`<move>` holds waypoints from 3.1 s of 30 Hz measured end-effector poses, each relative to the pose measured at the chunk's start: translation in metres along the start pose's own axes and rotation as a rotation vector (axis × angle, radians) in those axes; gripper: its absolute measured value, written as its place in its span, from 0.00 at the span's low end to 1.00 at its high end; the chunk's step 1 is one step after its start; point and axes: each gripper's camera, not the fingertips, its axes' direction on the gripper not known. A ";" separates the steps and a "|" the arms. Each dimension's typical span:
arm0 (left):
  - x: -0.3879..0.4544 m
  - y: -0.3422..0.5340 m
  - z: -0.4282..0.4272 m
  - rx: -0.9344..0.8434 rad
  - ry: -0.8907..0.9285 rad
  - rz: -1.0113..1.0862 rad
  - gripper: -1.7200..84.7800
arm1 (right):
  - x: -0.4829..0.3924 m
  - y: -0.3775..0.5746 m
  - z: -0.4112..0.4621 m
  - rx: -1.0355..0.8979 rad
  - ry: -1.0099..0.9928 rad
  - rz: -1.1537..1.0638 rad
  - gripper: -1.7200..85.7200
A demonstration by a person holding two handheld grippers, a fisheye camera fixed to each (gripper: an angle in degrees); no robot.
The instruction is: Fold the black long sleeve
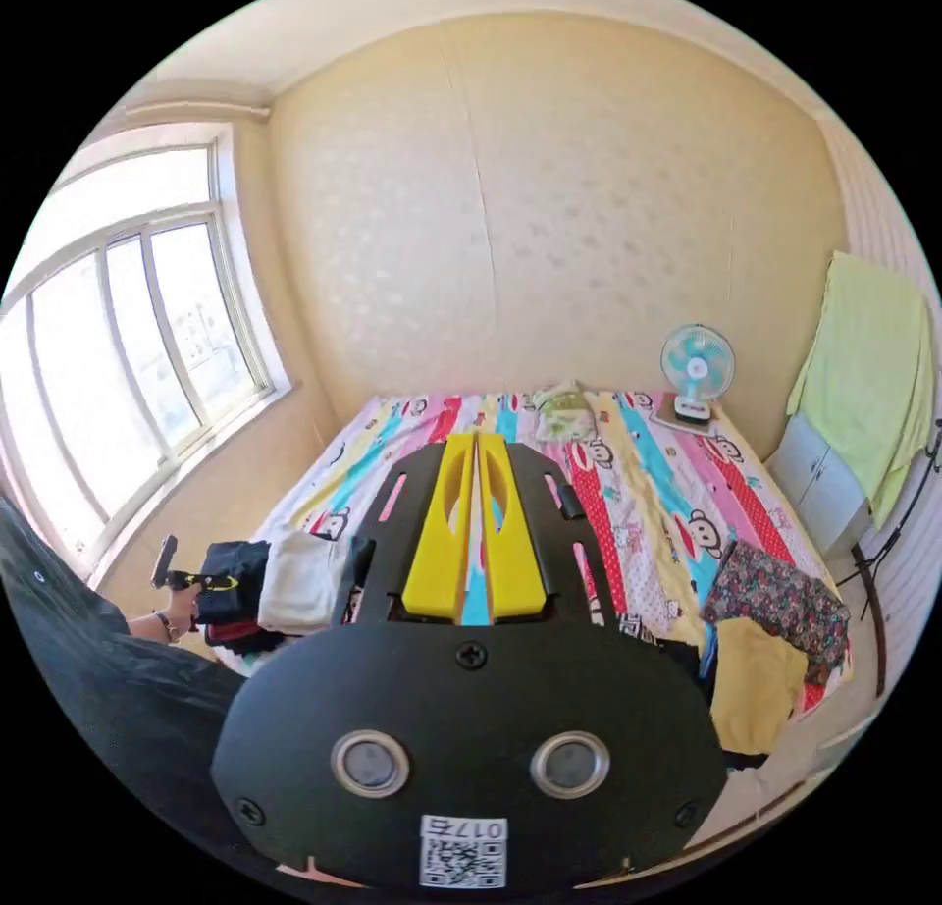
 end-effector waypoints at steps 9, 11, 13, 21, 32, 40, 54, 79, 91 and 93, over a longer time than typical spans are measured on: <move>-0.053 -0.007 0.046 -0.205 -0.135 -0.092 0.13 | -0.133 0.105 -0.078 0.196 0.165 -0.188 0.08; -0.071 0.004 0.028 -0.193 -0.014 -0.102 0.10 | -0.149 0.128 -0.088 0.181 0.200 -0.185 0.09; -0.101 0.017 -0.001 -0.132 0.201 -0.085 0.09 | -0.159 0.150 -0.101 0.186 0.196 -0.166 0.09; -0.153 0.063 -0.229 0.244 0.995 0.517 0.09 | -0.176 0.245 -0.152 0.325 -0.039 -0.177 0.09; 0.060 0.177 -0.324 0.402 2.451 1.605 0.09 | -0.217 0.288 -0.127 0.447 -0.403 -0.291 0.12; 0.214 0.278 -0.228 -0.146 2.653 1.283 0.09 | -0.244 0.321 -0.099 0.428 -0.574 -0.259 0.21; 0.256 0.374 -0.122 -0.564 1.854 0.924 0.13 | -0.239 0.329 -0.031 0.264 -0.680 -0.124 0.08; 0.441 0.529 -0.054 0.035 0.744 1.163 0.11 | -0.353 0.226 -0.013 0.160 -0.102 -0.322 0.08; 0.435 0.492 -0.060 0.031 0.981 1.052 0.07 | -0.256 0.327 -0.025 0.191 -0.519 0.049 0.13; 0.430 0.496 -0.068 0.093 0.968 1.010 0.07 | -0.263 0.346 -0.028 0.141 -0.565 0.142 0.14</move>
